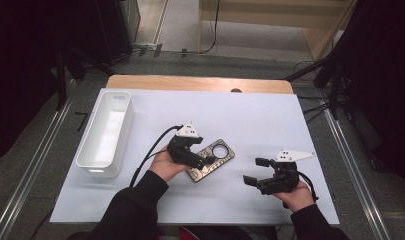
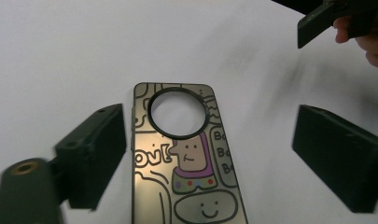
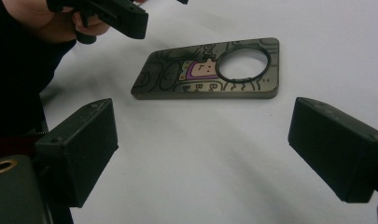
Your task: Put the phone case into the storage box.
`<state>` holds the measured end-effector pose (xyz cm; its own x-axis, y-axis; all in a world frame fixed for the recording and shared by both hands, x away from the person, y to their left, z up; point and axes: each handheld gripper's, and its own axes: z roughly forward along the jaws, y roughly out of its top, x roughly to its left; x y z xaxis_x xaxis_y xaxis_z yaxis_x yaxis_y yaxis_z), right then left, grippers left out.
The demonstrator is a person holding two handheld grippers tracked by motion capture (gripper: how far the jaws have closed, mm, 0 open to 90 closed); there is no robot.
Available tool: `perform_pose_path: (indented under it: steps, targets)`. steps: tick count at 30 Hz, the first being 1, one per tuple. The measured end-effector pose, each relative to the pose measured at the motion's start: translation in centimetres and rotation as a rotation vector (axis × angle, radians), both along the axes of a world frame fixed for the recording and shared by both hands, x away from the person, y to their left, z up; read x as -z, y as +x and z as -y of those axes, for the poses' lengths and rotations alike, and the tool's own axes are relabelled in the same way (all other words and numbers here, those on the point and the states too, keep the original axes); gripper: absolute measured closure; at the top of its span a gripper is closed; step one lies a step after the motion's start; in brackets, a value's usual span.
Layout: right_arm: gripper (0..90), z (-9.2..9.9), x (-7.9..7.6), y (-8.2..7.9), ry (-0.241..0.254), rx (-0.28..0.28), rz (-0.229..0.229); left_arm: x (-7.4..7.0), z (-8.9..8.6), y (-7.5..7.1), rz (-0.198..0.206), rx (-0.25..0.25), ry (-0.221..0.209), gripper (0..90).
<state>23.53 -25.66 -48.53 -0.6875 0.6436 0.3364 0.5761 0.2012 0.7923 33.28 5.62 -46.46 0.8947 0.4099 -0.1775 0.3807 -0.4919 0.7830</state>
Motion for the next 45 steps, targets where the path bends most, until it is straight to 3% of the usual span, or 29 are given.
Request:
perform_pose_path:
  steps: [1,2,6,28,34,45]
  targets:
    - [7.2,0.0,0.0,0.0,0.0,0.0,0.0,0.1,0.0,0.0,0.006,-0.002,0.008,8.4]
    - [7.2,0.0,0.0,0.0,0.002,0.001,-0.001,0.2,0.0,0.0,-0.002,-0.001,0.017,0.1]
    - [7.2,0.0,0.0,0.0,0.0,-0.001,-0.002,0.6,-0.1,0.0,-0.004,-0.002,0.009,0.0]
    - [7.2,0.0,0.0,0.0,0.003,0.0,-0.002,2.7,0.0,-0.1,0.005,-0.023,0.049,0.0]
    - [7.2,0.0,0.0,0.0,0.003,-0.002,-0.001,3.5,0.1,0.0,-0.016,-0.007,0.052,0.0]
    - [7.2,0.0,0.0,0.0,-0.001,-0.003,-0.005,4.6,0.7,-0.2,-0.008,-0.013,0.116,0.0]
